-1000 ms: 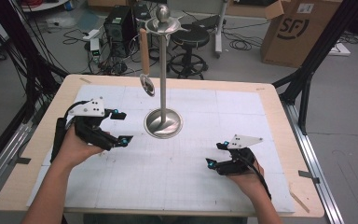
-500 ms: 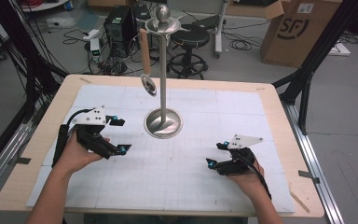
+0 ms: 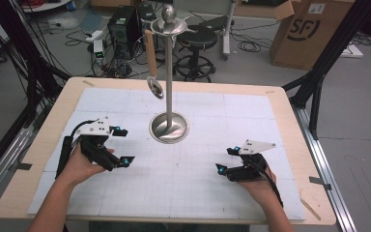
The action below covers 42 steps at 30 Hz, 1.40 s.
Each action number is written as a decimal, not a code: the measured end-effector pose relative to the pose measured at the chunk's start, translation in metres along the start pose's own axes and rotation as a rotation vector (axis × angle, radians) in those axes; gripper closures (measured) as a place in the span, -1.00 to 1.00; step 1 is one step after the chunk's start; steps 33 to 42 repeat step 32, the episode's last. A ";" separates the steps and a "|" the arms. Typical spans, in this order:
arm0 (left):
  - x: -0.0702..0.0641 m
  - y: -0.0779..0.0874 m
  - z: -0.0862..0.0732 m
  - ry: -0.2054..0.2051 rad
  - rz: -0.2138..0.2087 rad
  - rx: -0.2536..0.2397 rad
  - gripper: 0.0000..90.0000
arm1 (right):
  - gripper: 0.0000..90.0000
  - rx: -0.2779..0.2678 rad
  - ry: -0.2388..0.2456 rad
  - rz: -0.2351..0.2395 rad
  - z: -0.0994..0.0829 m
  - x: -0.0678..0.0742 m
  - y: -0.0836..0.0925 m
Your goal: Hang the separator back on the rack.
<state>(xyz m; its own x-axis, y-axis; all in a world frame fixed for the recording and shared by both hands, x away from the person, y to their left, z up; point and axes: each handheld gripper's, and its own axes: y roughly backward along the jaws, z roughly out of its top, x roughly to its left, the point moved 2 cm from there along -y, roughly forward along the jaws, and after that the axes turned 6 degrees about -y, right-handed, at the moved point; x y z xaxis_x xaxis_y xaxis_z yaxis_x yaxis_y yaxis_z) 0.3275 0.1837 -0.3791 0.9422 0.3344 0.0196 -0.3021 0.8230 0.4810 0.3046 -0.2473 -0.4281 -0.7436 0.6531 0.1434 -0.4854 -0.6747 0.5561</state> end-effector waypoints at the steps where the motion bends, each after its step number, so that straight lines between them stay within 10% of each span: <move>1: -0.001 -0.001 0.000 -0.005 0.001 0.004 -0.96 | -0.46 -0.004 0.001 -0.002 0.000 -0.001 0.001; 42: 0.002 -0.006 -0.012 0.022 0.030 0.019 -0.96 | -0.45 0.002 0.006 -0.003 0.000 0.000 0.000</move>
